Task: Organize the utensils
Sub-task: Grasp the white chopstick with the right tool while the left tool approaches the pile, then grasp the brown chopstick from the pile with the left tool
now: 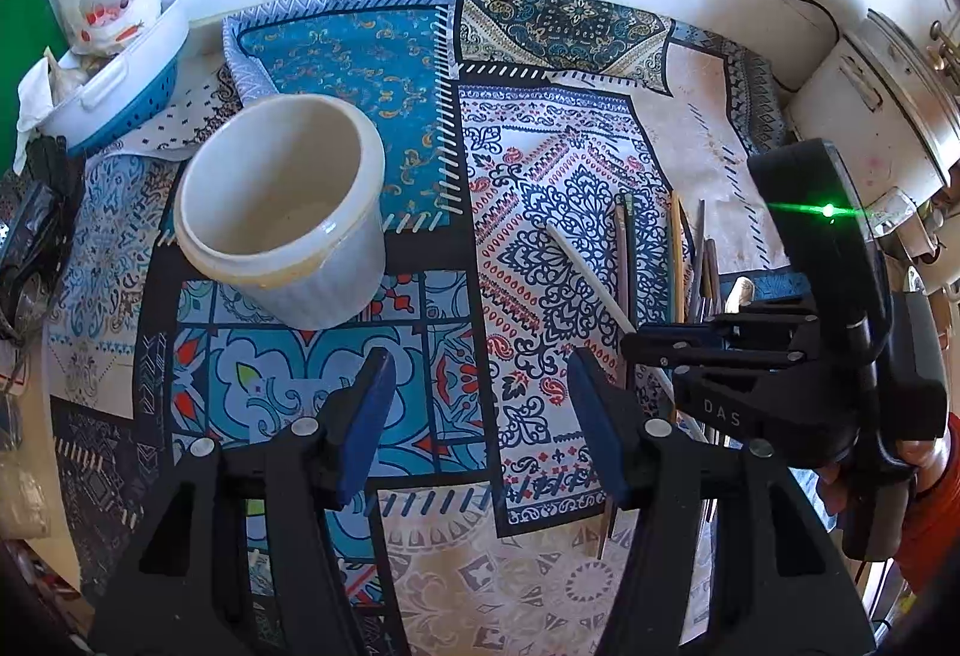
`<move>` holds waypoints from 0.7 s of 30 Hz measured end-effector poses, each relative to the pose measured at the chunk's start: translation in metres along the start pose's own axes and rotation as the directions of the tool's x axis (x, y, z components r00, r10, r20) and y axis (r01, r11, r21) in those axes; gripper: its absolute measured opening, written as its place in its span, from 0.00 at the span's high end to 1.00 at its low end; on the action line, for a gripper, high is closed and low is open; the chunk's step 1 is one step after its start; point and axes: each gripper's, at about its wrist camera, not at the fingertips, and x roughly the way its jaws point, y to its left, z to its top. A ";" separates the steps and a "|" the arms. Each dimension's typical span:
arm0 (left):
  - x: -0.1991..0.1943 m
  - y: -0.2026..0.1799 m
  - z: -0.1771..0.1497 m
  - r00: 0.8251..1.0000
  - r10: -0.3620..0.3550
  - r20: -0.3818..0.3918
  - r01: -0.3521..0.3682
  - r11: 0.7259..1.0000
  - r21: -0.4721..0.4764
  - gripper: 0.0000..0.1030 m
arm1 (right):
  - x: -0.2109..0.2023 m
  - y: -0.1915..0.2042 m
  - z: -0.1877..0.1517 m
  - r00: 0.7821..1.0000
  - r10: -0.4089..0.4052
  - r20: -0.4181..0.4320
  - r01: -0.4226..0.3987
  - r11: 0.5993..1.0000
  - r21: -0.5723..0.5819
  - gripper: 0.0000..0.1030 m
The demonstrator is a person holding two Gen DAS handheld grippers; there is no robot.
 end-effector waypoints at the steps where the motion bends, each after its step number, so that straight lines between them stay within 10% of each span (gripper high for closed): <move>1: 0.002 -0.001 0.000 1.000 0.003 -0.006 -0.003 1.000 0.000 0.42 | 0.000 -0.002 0.003 1.000 0.010 -0.005 -0.010 1.000 0.006 0.94; 21: 0.070 -0.052 0.018 0.980 -0.058 -0.192 0.073 0.995 0.073 0.42 | -0.060 -0.069 -0.055 0.979 -0.030 0.200 -0.016 0.975 0.224 0.94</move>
